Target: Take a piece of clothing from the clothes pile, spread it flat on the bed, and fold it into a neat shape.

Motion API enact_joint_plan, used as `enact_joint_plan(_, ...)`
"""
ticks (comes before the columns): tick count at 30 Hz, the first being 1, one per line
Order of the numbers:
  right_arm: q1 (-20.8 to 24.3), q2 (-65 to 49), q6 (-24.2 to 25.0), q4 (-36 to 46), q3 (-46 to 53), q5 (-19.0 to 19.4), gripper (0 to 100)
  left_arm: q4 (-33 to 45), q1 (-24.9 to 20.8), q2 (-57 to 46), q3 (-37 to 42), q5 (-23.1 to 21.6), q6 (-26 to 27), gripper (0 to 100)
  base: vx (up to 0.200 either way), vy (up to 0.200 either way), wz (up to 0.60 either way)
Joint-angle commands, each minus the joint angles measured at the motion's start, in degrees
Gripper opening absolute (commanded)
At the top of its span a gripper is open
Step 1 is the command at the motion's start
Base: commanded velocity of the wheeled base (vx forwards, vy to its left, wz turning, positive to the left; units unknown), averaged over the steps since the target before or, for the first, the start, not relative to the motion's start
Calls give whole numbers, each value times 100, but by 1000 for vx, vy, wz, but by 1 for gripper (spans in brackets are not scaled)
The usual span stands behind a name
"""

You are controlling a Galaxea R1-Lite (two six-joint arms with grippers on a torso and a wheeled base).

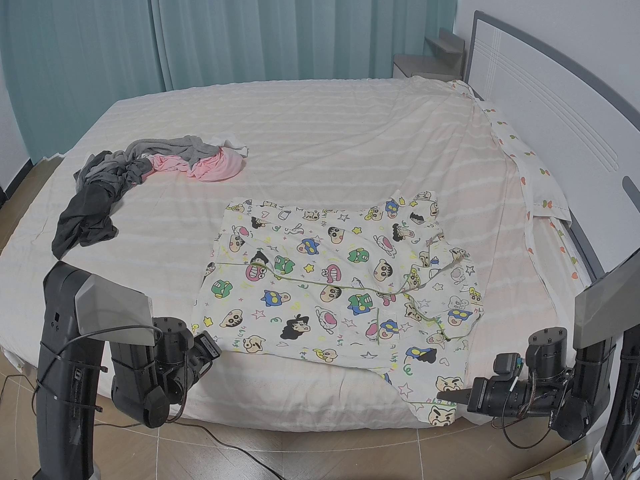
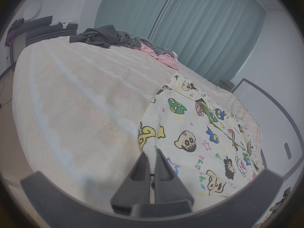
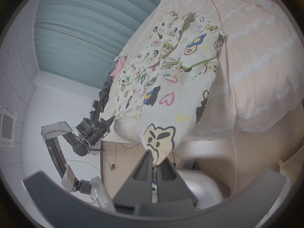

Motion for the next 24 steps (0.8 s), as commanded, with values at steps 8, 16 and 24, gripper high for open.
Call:
enact_joint_plan(8, 1, -157, -30, -76, 175, -171, 0, -102, -3, -313, 362, 48, -49, 0, 0, 0, 0)
enact_joint_plan(16, 19, -262, -12, -41, 175, -223, 0, -102, -11, -454, 696, 48, -172, 0, 0, 0, 0)
enact_joint_plan(24, 45, -605, -21, 540, 175, -223, 0, -102, -20, -595, 959, 56, -189, 0, 0, 0, 0)
